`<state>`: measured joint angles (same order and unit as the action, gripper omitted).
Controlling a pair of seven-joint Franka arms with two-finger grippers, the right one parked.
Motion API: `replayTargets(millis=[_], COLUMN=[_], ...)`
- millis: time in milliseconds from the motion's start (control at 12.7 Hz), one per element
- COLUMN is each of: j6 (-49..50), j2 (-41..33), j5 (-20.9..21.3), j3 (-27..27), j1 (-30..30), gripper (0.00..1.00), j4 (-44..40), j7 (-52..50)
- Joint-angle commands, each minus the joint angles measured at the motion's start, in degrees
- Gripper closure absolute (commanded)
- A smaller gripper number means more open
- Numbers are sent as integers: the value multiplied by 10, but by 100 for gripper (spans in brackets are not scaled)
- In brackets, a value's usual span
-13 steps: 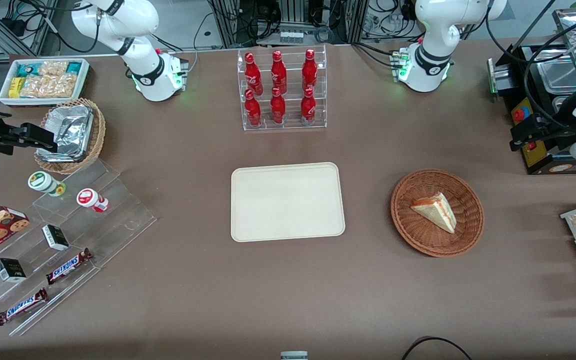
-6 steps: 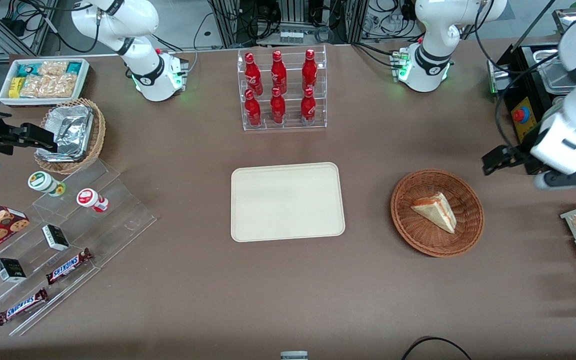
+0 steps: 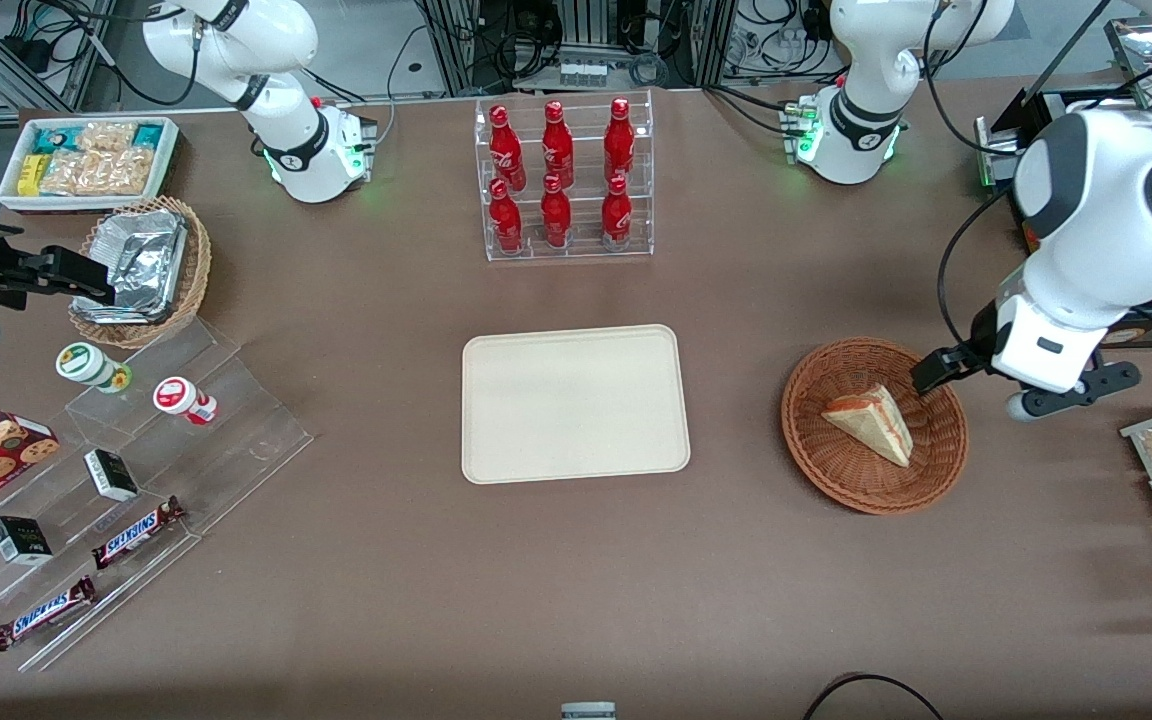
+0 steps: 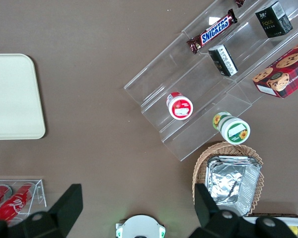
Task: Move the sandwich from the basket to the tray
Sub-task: 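Move the left gripper over the wrapped sandwich in the wicker basket, then lower the open left gripper around the sandwich and close it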
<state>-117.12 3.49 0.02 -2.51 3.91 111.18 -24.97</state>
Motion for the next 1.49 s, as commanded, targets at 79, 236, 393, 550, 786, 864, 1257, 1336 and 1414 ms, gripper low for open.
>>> replayTargets(millis=[79,236,393,550,786,864,1257,1336,1414], j6=[-91,-150,-178,-178,-190,-202,-253,-256,-262], j2=[-20,-21,-14,-5,10,15,49,57,64], j5=[3,4,4,4,4,4,4,4,4], j3=[3,3,3,3,3,2,2,2,2], j1=[0,0,1,1,1,1,5,7,14], gripper=[0,0,0,0,0,0,0,0,0], j4=[88,134,155,158,163,165,172,172,176], j7=[-95,-156,-169,-191,-216,-227,-238,-242,-246])
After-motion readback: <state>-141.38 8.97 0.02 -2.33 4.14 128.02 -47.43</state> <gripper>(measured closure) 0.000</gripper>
